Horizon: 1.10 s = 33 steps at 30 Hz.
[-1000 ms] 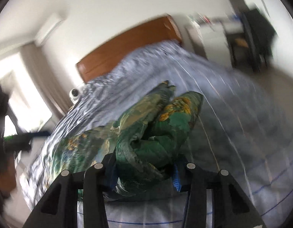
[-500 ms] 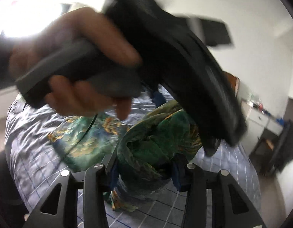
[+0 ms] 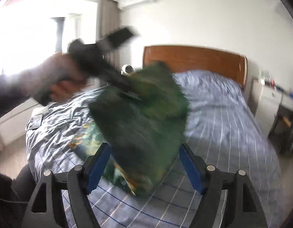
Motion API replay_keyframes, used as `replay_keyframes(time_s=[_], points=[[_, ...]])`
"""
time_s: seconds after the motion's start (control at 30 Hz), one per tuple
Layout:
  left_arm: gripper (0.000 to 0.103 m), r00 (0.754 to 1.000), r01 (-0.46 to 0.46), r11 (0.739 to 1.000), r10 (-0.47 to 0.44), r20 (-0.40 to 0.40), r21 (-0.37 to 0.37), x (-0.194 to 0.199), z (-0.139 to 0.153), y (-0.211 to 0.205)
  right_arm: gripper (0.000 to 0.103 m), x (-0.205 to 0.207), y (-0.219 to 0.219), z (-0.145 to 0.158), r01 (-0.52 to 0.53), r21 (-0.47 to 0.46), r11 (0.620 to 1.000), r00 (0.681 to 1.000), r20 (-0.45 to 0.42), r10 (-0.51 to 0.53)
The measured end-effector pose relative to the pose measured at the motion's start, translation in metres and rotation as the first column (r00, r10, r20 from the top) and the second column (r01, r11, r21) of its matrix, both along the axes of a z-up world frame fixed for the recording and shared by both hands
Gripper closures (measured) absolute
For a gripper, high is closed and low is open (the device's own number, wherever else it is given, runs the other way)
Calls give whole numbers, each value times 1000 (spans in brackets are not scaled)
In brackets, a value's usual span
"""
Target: Fold large clothes
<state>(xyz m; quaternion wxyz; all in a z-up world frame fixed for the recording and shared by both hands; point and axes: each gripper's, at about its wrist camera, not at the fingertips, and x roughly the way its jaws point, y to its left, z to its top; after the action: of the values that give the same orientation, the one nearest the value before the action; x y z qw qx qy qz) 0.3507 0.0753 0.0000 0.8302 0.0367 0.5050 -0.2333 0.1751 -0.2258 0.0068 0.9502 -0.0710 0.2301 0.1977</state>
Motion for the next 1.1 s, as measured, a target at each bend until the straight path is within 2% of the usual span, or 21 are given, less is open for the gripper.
replay_keyframes(time_s=[0.1, 0.23, 0.3, 0.33, 0.37, 0.47, 0.57, 0.63, 0.7, 0.77, 0.83, 0.93, 1.1], points=[[74, 997, -78, 997, 78, -20, -22, 4, -17, 47, 26, 25, -6, -14, 40, 43, 998, 995, -91, -36], [74, 985, -169, 984, 166, -48, -63, 0, -43, 101, 27, 60, 1, -29, 43, 100, 994, 980, -197, -23], [74, 978, -207, 974, 203, -58, -90, -3, -53, 121, 41, 75, 12, -35, 23, 93, 995, 974, -226, -2], [74, 974, -221, 970, 216, -63, -98, -3, -57, 128, 57, 84, 22, -39, 10, 77, 997, 971, -239, 9], [74, 970, -240, 965, 233, -71, -109, -4, -62, 136, 63, 91, 33, -42, -8, 63, 998, 968, -251, 24], [74, 958, -284, 948, 272, -97, -145, -3, -76, 156, 68, 107, 68, -47, -78, 26, 997, 962, -262, 83], [73, 946, -317, 927, 295, -133, -199, -2, -95, 173, 68, 112, 102, -51, -142, -15, 990, 957, -259, 133], [71, 937, -340, 917, 314, -151, -208, 3, -110, 181, 68, 114, 121, -59, -184, -38, 982, 949, -267, 168], [69, 928, -360, 907, 325, -180, -218, 7, -128, 188, 68, 120, 135, -74, -209, -65, 976, 932, -317, 178], [67, 920, -377, 889, 328, -214, -259, 10, -144, 196, 68, 132, 141, -96, -207, -60, 977, 903, -396, 167], [67, 916, -389, 873, 332, -227, -294, 11, -155, 200, 68, 138, 143, -113, -190, -66, 980, 889, -436, 143], [66, 912, -402, 857, 341, -230, -323, 13, -164, 200, 69, 139, 147, -130, -176, -83, 981, 895, -429, 124], [65, 905, -419, 837, 352, -239, -352, 14, -175, 202, 69, 138, 153, -136, -158, -105, 982, 910, -401, 103]])
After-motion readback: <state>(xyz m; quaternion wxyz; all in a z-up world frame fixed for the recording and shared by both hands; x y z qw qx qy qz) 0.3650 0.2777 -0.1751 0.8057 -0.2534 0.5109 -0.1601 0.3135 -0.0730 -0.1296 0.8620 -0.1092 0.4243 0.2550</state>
